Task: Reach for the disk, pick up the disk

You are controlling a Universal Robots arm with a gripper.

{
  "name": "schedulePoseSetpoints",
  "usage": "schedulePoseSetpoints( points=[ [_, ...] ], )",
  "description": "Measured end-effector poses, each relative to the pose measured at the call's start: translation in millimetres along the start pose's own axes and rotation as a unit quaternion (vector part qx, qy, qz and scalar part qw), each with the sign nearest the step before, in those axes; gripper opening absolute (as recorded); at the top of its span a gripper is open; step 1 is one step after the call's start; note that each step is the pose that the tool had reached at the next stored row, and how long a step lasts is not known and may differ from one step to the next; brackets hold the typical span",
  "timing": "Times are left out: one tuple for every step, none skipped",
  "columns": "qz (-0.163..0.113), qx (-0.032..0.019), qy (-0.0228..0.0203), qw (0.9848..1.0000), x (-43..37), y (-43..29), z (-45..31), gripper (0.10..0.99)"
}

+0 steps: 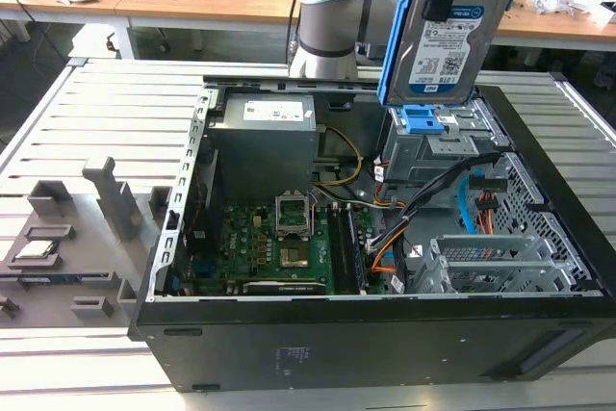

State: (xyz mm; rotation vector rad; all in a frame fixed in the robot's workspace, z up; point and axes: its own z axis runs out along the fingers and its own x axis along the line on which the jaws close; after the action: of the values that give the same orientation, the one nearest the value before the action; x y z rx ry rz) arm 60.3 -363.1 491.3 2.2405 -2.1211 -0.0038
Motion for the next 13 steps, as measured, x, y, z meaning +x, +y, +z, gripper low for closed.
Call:
schedulePoseSetpoints(
  points=[
    [0.000, 0.0000, 0.0000, 1.0000, 0.2, -3.4, -0.1, 0.369],
    [0.000, -0.0001, 0.0000, 1.0000, 0.4, -8.8, -0.4, 0.369],
    [0.000, -0.0001, 0.0000, 1.0000, 0.6, -13.1, -0.5, 0.369],
    [0.000, -0.0002, 0.0000, 1.0000, 0.8, -16.7, -0.7, 0.369],
    [0.000, -0.0003, 0.0000, 1.0000, 1.0, -21.2, -0.9, 0.369],
    [0.000, -0.0004, 0.0000, 1.0000, 1.2, -26.1, -1.1, 0.369],
    [0.000, -0.0004, -0.0001, 1.0000, 1.3, -29.1, -1.2, 0.369],
    [0.000, -0.0004, -0.0001, 1.0000, 1.4, -30.3, -1.2, 0.369],
    [0.000, -0.0004, -0.0001, 1.0000, 1.3, -30.7, -1.2, 0.369],
    [0.000, -0.0004, -0.0001, 1.0000, 1.4, -30.8, -1.3, 0.369],
    [0.000, -0.0004, -0.0001, 1.0000, 1.4, -31.1, -1.3, 0.369],
    [0.000, -0.0004, -0.0001, 1.0000, 1.4, -31.5, -1.3, 0.369],
    [0.000, -0.0004, -0.0001, 1.0000, 1.8, -31.7, -1.3, 0.369]
  ],
)
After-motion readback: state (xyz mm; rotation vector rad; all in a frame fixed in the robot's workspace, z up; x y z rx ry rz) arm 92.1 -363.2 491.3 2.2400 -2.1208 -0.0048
